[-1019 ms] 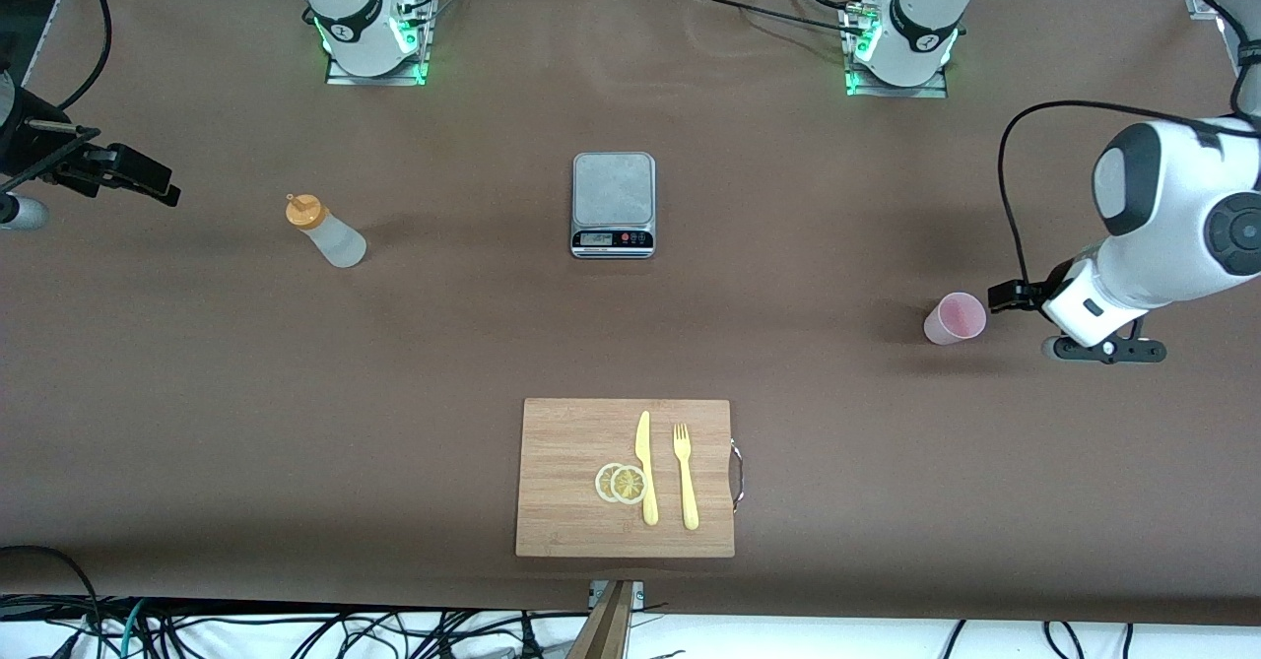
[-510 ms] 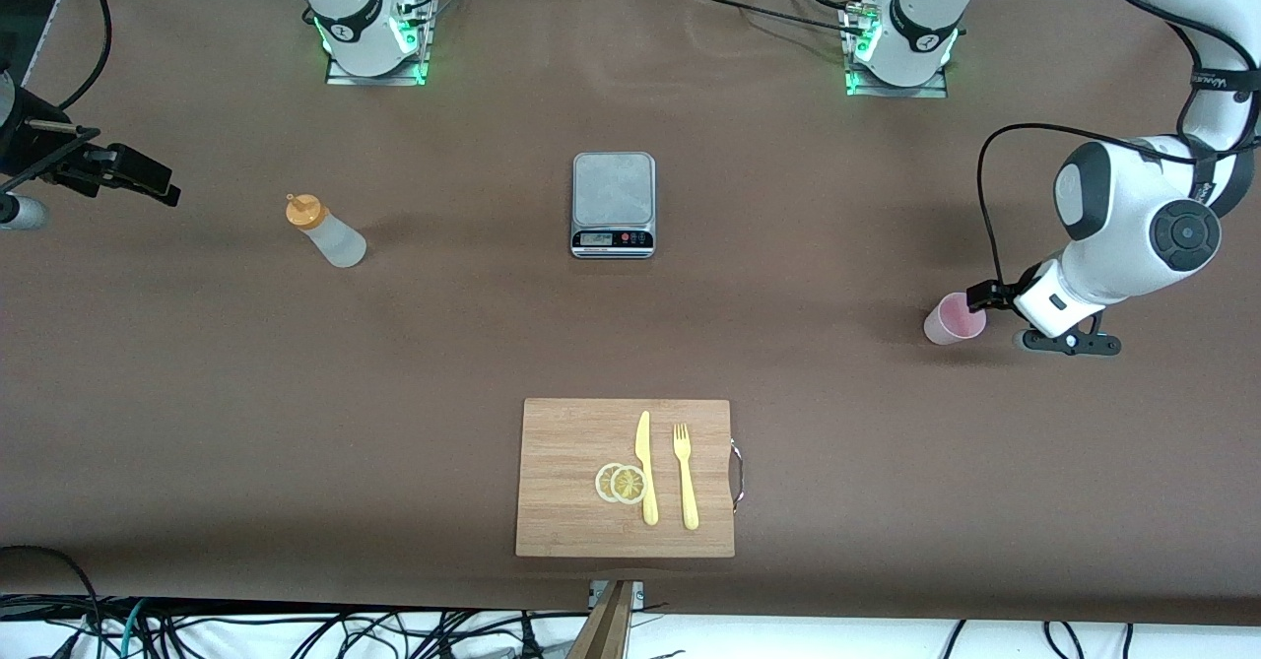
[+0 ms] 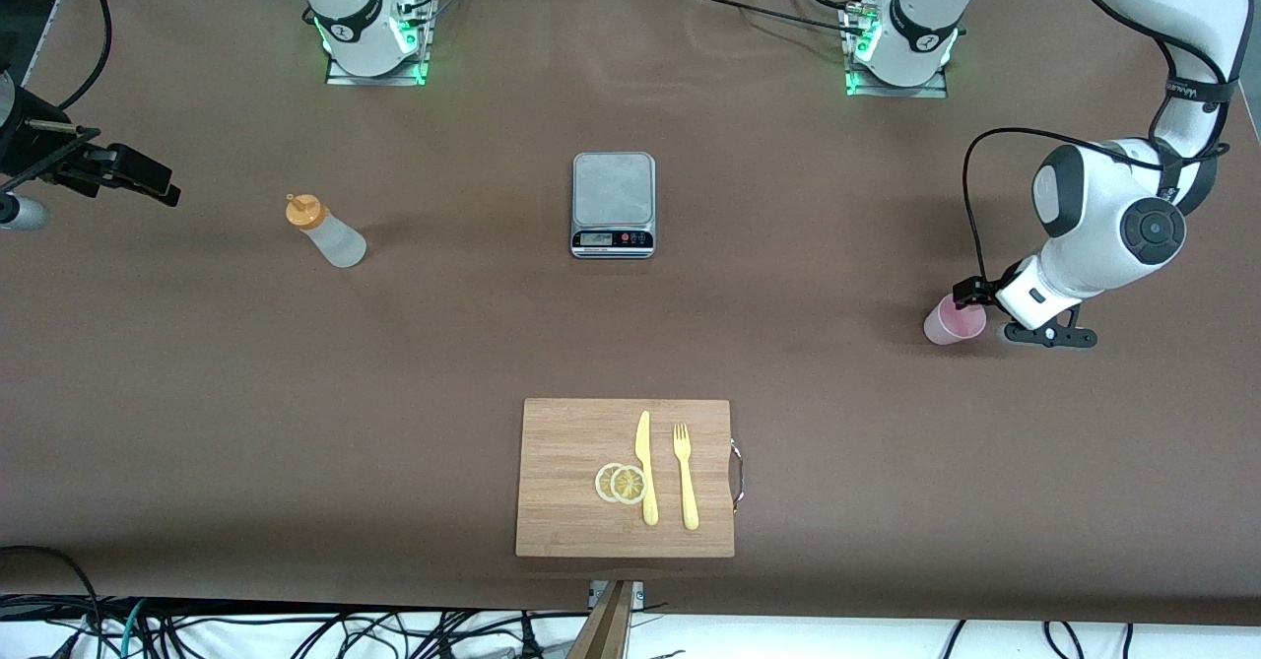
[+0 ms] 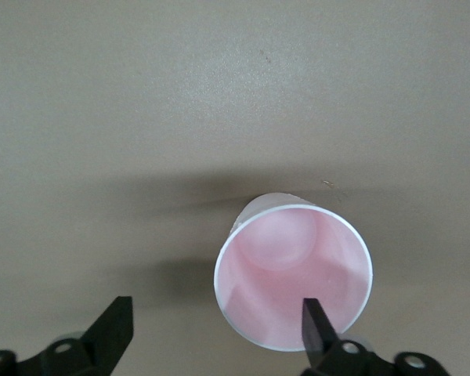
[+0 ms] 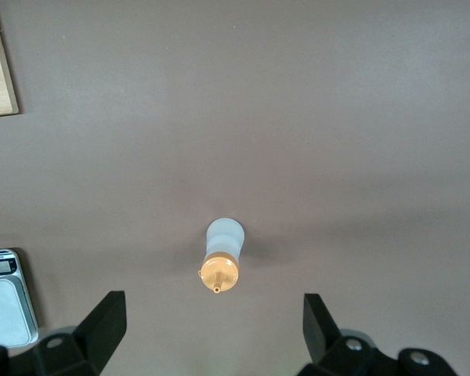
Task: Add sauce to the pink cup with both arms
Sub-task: 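Lower the left gripper to the pink cup and grasp its rim, then carry the pink cup with the left gripper onto the scale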
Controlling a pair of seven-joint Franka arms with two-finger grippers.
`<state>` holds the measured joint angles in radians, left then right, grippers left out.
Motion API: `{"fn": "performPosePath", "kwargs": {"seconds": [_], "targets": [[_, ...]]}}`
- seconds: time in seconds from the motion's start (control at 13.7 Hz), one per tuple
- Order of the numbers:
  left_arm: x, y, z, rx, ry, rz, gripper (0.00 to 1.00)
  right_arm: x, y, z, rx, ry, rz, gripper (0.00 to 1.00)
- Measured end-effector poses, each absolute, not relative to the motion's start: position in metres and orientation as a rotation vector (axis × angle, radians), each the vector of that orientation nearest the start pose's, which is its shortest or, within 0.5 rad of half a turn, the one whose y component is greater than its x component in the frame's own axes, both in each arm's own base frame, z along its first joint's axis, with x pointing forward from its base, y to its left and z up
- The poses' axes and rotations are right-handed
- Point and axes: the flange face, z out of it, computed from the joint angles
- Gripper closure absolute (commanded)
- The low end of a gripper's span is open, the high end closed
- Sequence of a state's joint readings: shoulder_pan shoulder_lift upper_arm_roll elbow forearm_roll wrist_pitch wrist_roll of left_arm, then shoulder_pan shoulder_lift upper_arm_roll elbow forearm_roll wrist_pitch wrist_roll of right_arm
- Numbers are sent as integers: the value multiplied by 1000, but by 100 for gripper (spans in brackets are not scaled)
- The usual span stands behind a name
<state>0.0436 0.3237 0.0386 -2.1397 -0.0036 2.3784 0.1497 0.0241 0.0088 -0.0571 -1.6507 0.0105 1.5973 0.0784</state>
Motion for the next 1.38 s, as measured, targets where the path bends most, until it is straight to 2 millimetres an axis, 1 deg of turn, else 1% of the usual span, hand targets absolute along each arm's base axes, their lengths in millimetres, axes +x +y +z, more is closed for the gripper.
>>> {"fn": "performPosePath", "kwargs": {"seconds": [0.15,0.22,0.44,0.58,0.8,0.95,1.02,1.09,1.17,1.31,1.38], "targets": [[560,46,244,-3155,75,134,78,556,-17,584,-3127,175,98,0],[560,46,243,-3162,64,137,82,556,-17,584,-3127,175,98,0],[560,46,237,-3163,60,132,100,556,-17,584,-3127,175,98,0],[561,45,234,-3168,52,131,100,556,-17,584,-3127,175,98,0],[563,42,239,-3176,50,116,100,556,-17,584,-3127,175,98,0],[570,40,246,-3176,58,94,100,556,-17,584,-3127,175,99,0],[575,34,253,-3180,64,88,100,556,-17,584,-3127,175,99,0],[582,22,262,-3197,60,90,100,556,-17,584,-3127,175,99,0],[588,4,273,-3217,58,103,100,556,-17,584,-3127,175,99,0],[593,-41,292,-3237,83,146,100,556,-17,584,-3127,175,99,0],[591,-68,300,-3249,78,178,100,556,-17,584,-3127,175,99,0]]}}
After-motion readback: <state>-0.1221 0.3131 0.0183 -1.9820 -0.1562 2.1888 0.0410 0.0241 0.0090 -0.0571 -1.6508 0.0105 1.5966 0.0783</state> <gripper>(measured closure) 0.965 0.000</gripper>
